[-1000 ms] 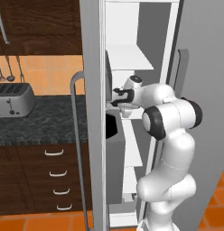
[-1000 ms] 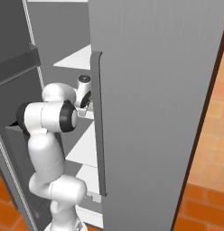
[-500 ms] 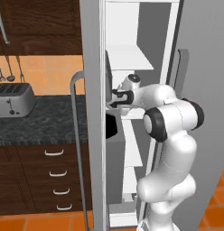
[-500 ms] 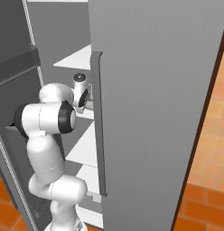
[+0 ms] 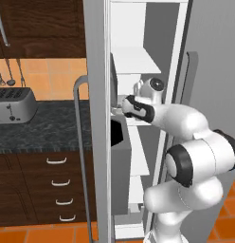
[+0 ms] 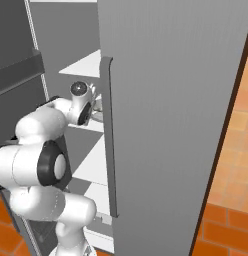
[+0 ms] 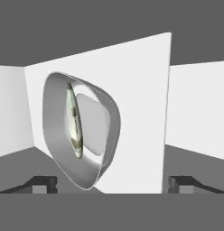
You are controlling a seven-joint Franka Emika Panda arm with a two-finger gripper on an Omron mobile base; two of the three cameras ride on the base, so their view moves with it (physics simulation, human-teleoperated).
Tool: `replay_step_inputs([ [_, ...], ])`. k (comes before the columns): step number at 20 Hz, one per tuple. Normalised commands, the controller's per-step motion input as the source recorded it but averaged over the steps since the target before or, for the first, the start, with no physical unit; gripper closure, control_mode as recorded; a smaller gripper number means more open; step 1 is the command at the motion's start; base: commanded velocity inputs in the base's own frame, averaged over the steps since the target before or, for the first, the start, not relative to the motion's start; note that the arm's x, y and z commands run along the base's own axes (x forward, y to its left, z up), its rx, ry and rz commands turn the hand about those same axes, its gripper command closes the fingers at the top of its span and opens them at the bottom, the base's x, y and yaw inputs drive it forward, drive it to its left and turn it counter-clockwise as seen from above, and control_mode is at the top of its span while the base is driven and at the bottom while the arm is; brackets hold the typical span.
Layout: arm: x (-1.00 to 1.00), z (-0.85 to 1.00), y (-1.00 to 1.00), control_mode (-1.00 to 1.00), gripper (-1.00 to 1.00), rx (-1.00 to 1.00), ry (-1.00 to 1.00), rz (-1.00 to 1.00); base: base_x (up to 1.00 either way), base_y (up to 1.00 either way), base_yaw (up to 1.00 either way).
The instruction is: Take the meat container that has the fish and place it on the second highest rack of the freezer. Then take the vegetable container that has the bell pepper and mushroom and place it on the highest rack of the freezer.
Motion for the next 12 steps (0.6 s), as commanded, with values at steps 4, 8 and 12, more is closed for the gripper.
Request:
replay_step_inputs([
  [4, -1.0, 0.9, 0.0, -1.0, -1.0, 0.0, -0.08, 0.0, 0.0, 0.0, 0.0],
  [8, -1.0, 1.0, -0.04, -1.0, -1.0, -0.01, 0.0, 0.0, 0.0, 0.0, 0.0],
  [12, -1.0, 0.88, -0.01, -1.0, -1.0, -0.07, 0.0, 0.0, 0.0, 0.0, 0.0],
])
